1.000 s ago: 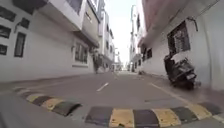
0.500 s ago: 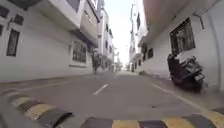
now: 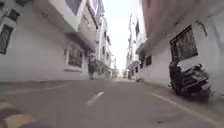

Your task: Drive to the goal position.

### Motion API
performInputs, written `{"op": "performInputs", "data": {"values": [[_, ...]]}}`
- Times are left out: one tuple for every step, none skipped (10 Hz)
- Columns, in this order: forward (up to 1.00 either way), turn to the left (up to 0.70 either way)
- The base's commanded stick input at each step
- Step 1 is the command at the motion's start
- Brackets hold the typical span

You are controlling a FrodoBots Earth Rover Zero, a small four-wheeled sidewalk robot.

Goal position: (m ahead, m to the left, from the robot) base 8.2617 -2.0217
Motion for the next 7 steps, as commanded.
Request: {"op": "performInputs", "data": {"values": [[0.85,-0.34],[0.85,-0.34],[0.85,-0.34],[0.85,0.00],[0.85,0.00],[0.85,0.00],[0.85,0.00]]}}
